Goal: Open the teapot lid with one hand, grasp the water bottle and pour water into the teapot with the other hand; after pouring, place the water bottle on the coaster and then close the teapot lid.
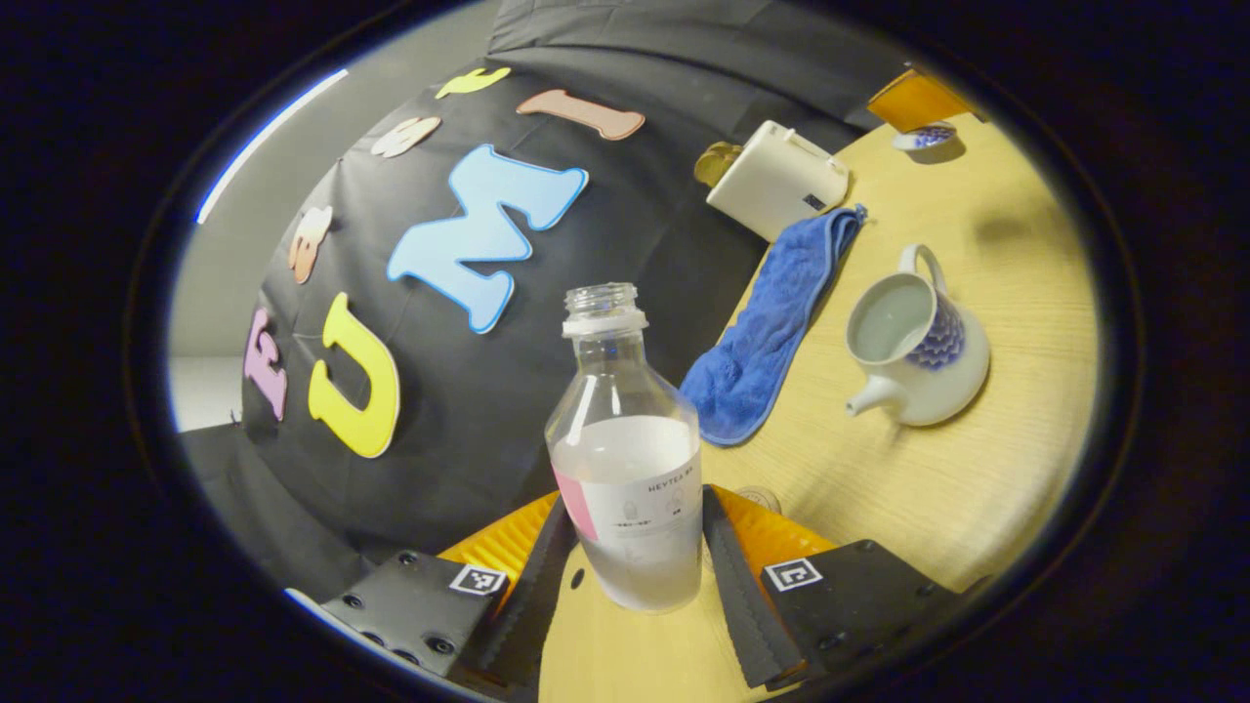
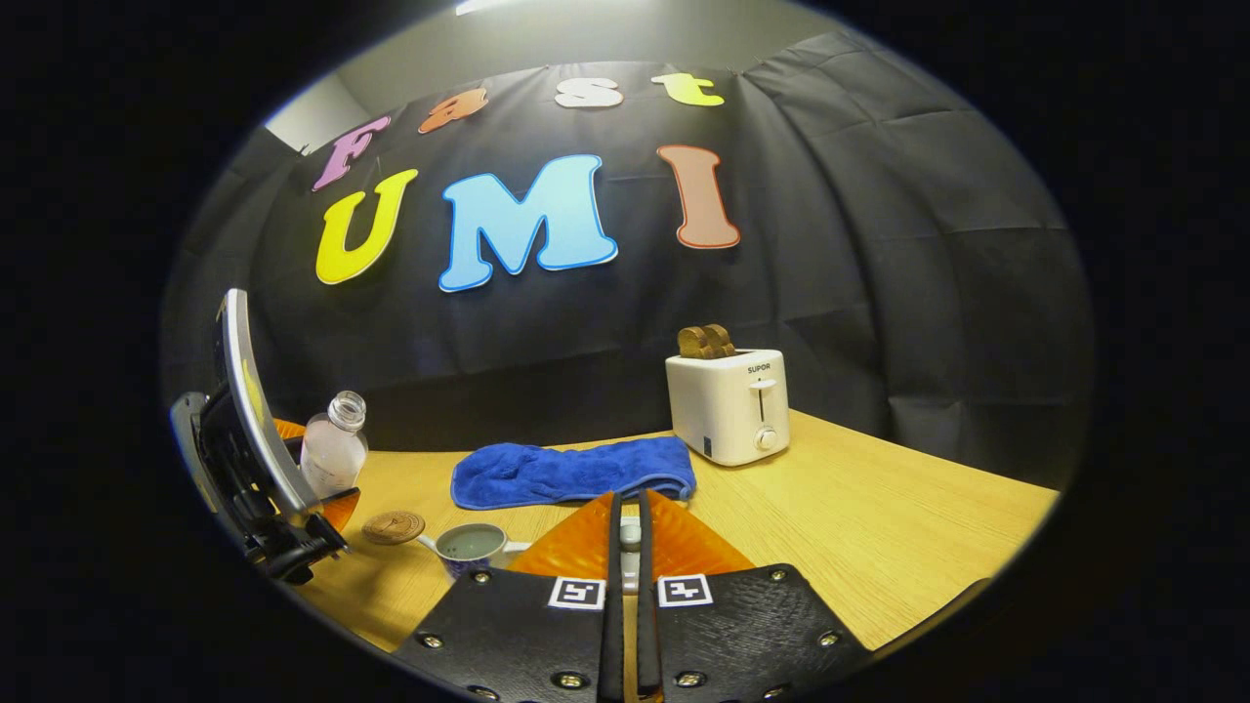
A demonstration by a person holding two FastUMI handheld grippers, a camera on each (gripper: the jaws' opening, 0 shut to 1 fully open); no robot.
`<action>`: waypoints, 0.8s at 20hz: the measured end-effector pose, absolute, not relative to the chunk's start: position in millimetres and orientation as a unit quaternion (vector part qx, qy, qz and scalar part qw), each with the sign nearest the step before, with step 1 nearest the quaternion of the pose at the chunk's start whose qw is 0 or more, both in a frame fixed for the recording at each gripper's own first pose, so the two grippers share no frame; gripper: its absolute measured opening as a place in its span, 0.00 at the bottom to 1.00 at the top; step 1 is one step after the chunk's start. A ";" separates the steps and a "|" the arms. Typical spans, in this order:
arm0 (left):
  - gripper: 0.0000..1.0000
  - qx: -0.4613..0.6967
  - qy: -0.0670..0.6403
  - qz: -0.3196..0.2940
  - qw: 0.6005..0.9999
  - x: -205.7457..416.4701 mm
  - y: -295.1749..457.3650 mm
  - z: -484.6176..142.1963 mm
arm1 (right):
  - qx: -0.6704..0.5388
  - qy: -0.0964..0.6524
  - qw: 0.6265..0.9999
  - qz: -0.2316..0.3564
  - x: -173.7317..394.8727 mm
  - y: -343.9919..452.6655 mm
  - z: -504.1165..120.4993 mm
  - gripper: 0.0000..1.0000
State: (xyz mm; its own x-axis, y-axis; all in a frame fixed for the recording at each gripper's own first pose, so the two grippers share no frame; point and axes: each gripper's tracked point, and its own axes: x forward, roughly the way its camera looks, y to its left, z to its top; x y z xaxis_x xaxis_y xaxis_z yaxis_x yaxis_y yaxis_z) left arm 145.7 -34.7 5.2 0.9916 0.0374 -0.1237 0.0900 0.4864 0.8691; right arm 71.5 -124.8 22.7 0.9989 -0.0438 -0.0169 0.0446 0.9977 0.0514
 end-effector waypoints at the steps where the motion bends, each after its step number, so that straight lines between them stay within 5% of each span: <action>1: 0.88 0.521 0.062 -0.015 0.851 147.4 -36.9 5.0 | 0.025 0.007 0.999 -0.023 70.9 -125.9 22.3 0.05; 16: 0.88 0.706 0.012 -0.013 0.708 147.6 -58.8 19.1 | 0.043 0.001 0.999 -0.005 64.7 -122.6 21.5 0.05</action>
